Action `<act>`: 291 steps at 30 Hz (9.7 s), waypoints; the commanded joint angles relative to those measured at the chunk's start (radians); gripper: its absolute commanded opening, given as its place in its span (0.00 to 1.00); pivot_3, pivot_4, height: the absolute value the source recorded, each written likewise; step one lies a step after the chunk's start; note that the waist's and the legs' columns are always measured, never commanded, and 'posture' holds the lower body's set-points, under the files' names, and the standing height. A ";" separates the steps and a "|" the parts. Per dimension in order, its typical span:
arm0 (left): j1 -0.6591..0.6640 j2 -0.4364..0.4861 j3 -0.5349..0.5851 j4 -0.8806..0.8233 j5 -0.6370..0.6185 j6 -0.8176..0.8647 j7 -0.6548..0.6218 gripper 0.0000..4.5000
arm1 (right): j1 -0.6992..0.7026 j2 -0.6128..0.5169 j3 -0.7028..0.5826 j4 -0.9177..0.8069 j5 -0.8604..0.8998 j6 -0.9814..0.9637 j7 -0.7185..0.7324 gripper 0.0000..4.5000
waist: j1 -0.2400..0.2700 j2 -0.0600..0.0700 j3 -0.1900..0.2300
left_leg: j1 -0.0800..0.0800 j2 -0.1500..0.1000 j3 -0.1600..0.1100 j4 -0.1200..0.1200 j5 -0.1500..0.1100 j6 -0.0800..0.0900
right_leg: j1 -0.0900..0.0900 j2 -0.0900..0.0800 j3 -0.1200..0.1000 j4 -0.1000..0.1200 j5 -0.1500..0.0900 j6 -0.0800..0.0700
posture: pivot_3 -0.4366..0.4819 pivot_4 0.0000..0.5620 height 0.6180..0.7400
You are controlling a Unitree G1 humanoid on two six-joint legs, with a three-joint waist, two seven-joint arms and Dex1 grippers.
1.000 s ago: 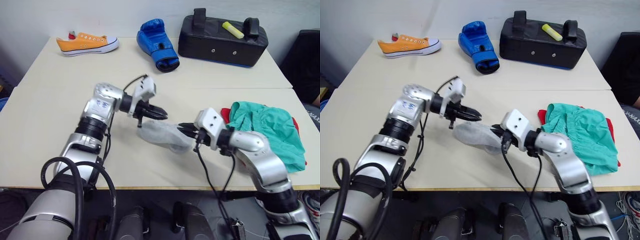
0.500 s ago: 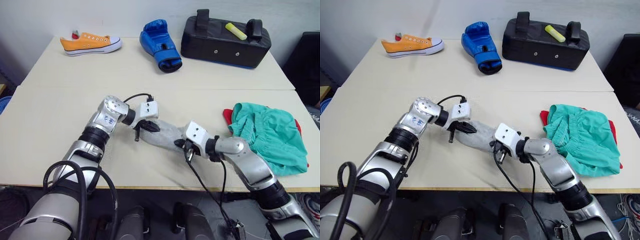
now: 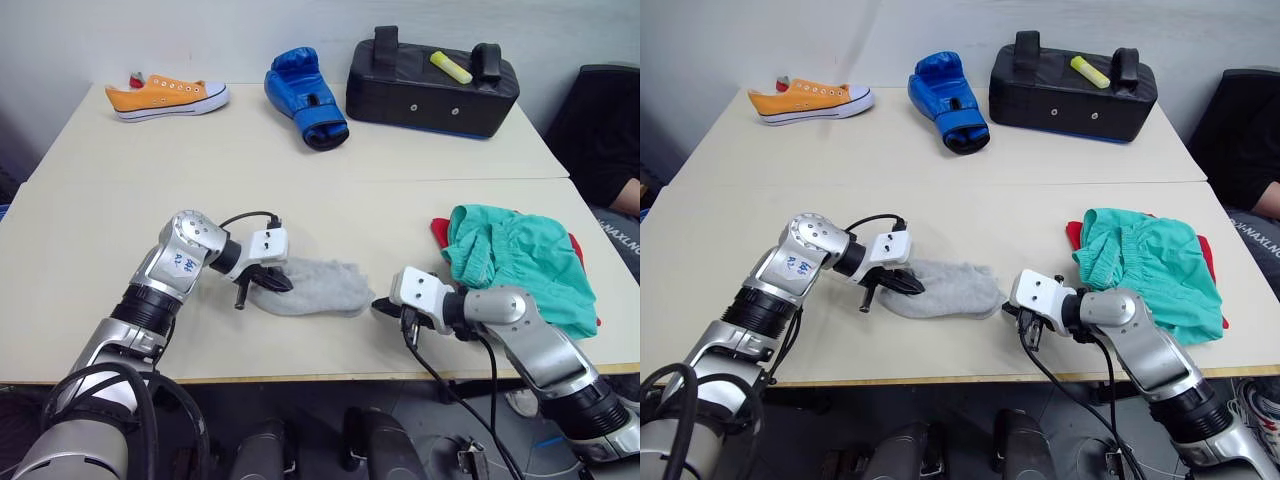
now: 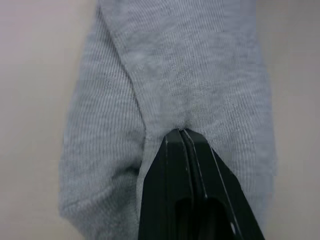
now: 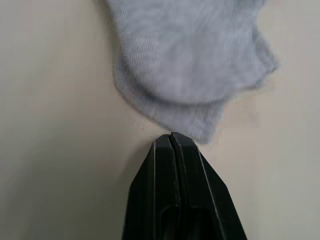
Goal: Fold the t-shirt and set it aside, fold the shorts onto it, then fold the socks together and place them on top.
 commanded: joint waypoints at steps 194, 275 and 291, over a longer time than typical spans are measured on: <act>-0.014 -0.424 0.915 -0.154 -0.592 1.306 1.046 0.23 | 0.102 0.085 -0.039 -0.159 0.028 0.195 -0.236 0.00 | 0.049 -0.002 0.002 | -0.001 -0.003 -0.003 -0.003 -0.001 -0.009 | 0.000 -0.002 0.001 -0.001 0.000 0.004 | 0.48 0.27 1.00; -0.118 -0.274 -0.123 0.021 -0.216 0.150 0.194 0.27 | 0.093 0.057 -0.154 -0.227 0.188 0.348 -0.294 0.00 | 0.048 -0.001 0.003 | -0.005 -0.002 -0.002 -0.004 -0.002 0.001 | -0.002 -0.001 -0.001 -0.007 0.000 0.003 | 0.48 0.27 1.00; -0.118 -0.358 -0.150 0.231 -0.052 -0.063 0.266 0.00 | 0.280 0.018 -0.490 -0.375 0.408 0.506 -0.293 0.00 | 0.052 -0.001 0.003 | -0.004 -0.002 -0.003 -0.002 -0.006 0.010 | 0.001 -0.002 -0.001 -0.009 0.002 0.005 | 0.48 0.27 1.00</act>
